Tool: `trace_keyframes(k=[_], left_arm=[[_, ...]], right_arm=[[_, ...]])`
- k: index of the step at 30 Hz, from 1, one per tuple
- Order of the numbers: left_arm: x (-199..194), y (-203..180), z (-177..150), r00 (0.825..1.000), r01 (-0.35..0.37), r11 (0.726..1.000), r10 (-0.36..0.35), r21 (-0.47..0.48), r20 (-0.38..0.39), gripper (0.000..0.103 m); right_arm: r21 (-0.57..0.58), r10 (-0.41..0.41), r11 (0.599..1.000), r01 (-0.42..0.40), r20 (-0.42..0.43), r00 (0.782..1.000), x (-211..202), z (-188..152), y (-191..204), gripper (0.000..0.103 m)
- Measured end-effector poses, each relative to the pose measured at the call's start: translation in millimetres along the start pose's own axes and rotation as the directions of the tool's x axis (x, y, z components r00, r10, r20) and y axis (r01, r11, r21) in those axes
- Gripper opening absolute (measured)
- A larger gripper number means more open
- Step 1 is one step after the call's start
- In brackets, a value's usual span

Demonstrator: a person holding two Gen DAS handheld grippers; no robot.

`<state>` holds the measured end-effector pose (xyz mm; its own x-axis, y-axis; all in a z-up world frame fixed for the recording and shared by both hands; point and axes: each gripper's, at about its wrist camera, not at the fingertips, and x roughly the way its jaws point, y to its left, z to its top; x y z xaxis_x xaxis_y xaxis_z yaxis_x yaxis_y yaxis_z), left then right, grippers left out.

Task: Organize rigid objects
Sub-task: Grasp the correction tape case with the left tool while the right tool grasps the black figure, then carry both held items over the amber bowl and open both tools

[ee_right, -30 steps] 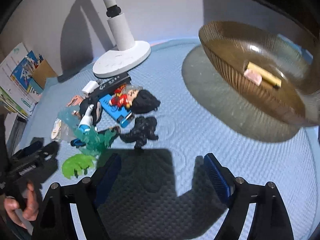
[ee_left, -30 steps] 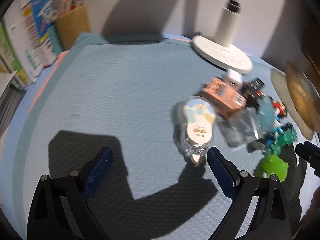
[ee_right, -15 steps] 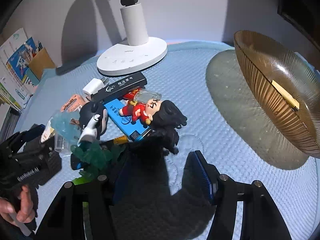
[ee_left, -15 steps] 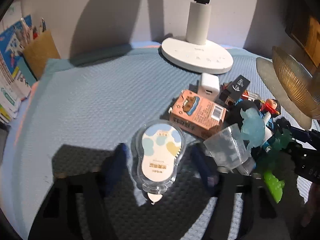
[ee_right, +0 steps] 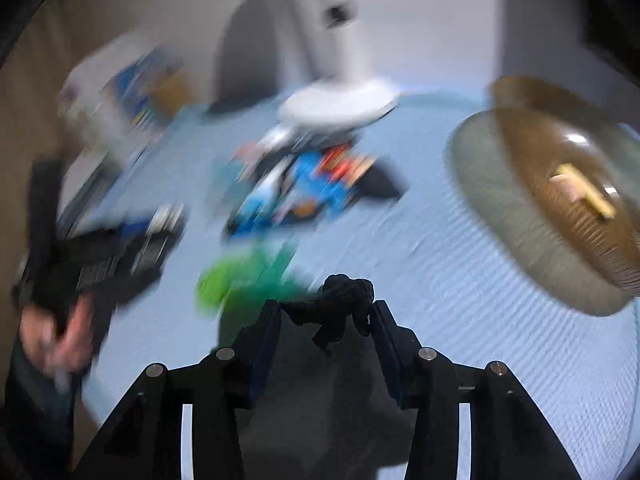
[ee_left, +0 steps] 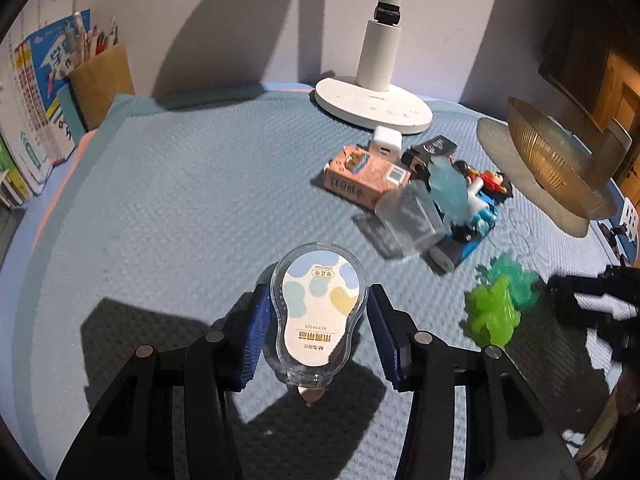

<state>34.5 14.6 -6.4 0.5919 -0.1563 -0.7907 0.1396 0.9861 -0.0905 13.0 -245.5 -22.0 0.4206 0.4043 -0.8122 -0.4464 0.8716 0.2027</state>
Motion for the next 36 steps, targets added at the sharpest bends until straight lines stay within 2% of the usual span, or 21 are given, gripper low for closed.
trace_keyframes(k=[1, 3, 6, 8, 10, 13, 14, 15, 17, 18, 19, 20, 21, 22, 26, 27, 30, 36], left_arm=[[3.5, -0.6, -1.8, 1.0, -0.005, 1.0, 0.005, 0.001, -0.006, 0.046], [5.5, -4.6, -3.5, 1.0, -0.025, 0.999, 0.025, 0.02, 0.004, 0.046], [5.5, -9.5, -6.2, 1.0, -0.017, 0.999, 0.016, 0.049, 0.007, 0.046], [4.9, -11.7, -7.2, 1.0, 0.0, 0.998, -0.001, 0.063, 0.009, 0.052], [5.5, -11.1, -7.1, 1.0, 0.007, 0.998, -0.007, 0.057, 0.007, 0.053], [4.9, -11.7, -7.7, 1.0, 0.016, 0.998, -0.016, 0.053, 0.007, 0.059], [4.9, -12.3, -7.9, 1.0, 0.017, 0.998, -0.017, 0.054, 0.006, 0.064], [4.9, -13.2, -8.2, 1.0, 0.015, 0.998, -0.016, 0.058, 0.005, 0.065], [5.2, -16.0, -8.4, 1.0, 0.003, 0.998, -0.003, 0.065, 0.005, 0.065], [5.5, -17.1, -8.3, 1.0, -0.004, 0.998, 0.003, 0.07, 0.005, 0.065], [5.8, -17.8, -8.0, 1.0, -0.012, 0.997, 0.011, 0.073, 0.005, 0.065], [6.7, -18.1, -7.6, 1.0, -0.021, 0.997, 0.02, 0.074, 0.005, 0.061], [7.0, -17.1, -7.2, 1.0, -0.027, 0.997, 0.026, 0.075, 0.006, 0.051], [6.2, -16.8, -7.0, 0.999, -0.033, 0.997, 0.032, 0.073, 0.014, 0.046], [3.3, -14.9, -7.2, 0.999, -0.026, 0.998, 0.024, 0.065, 0.022, 0.046], [2.0, -14.6, -7.4, 0.999, -0.027, 0.998, 0.026, 0.064, 0.023, 0.046], [-7.3, -16.6, -8.1, 0.999, -0.008, 0.998, 0.006, 0.06, 0.038, 0.046], [-41.9, -48.0, 9.8, 0.993, 0.025, 0.994, -0.037, 0.109, 0.111, 0.046]], right_arm=[[-0.038, -0.032, 0.999, 0.031, -0.009, 0.999, -0.2, -5.4, 2.3, 0.045], [-0.043, -0.036, 0.998, 0.034, -0.027, 0.999, -1.8, -10.8, -0.9, 0.046], [0.039, -0.058, 0.998, 0.059, -0.012, 0.998, -15.9, -16.2, -12.3, 0.058], [0.093, -0.034, 0.995, 0.031, 0.026, 0.999, -29.0, -19.3, -13.6, 0.059], [0.16, 0.003, 0.987, -0.009, 0.039, 0.999, -28.9, -17.1, -9.0, 0.064], [0.245, -0.025, 0.969, 0.025, -0.001, 1.0, -9.1, -13.4, 1.2, 0.064], [0.264, -0.049, 0.963, 0.048, -0.002, 0.999, -3.9, -12.3, 4.0, 0.064], [0.276, -0.091, 0.957, 0.089, -0.006, 0.996, 1.1, -10.7, 7.1, 0.064], [0.26, -0.152, 0.954, 0.149, -0.009, 0.988, 7.8, -8.2, 13.7, 0.059], [0.25, -0.183, 0.952, 0.179, -0.008, 0.983, 8.1, -8.6, 16.4, 0.051], [0.246, -0.201, 0.95, 0.195, -0.001, 0.98, 8.4, -8.9, 19.2, 0.05], [0.244, -0.21, 0.949, 0.201, 0.008, 0.978, 7.8, -9.5, 21.3, 0.048], [0.241, -0.225, 0.947, 0.215, 0.015, 0.974, 7.9, -9.8, 23.6, 0.047], [0.239, -0.23, 0.946, 0.219, 0.018, 0.973, 7.5, -10.7, 23.6, 0.047], [0.219, -0.239, 0.949, 0.229, 0.021, 0.971, 2.8, -13.1, 26.8, 0.044], [0.219, -0.244, 0.948, 0.233, 0.026, 0.969, -3.1, -16.6, 27.2, 0.033], [0.259, -0.167, 0.955, 0.146, 0.061, 0.984, -21.0, -17.8, 16.4, 0.033], [0.374, -0.164, 0.922, 0.097, 0.15, 0.975, -66.1, -22.6, -27.0, 0.033]])
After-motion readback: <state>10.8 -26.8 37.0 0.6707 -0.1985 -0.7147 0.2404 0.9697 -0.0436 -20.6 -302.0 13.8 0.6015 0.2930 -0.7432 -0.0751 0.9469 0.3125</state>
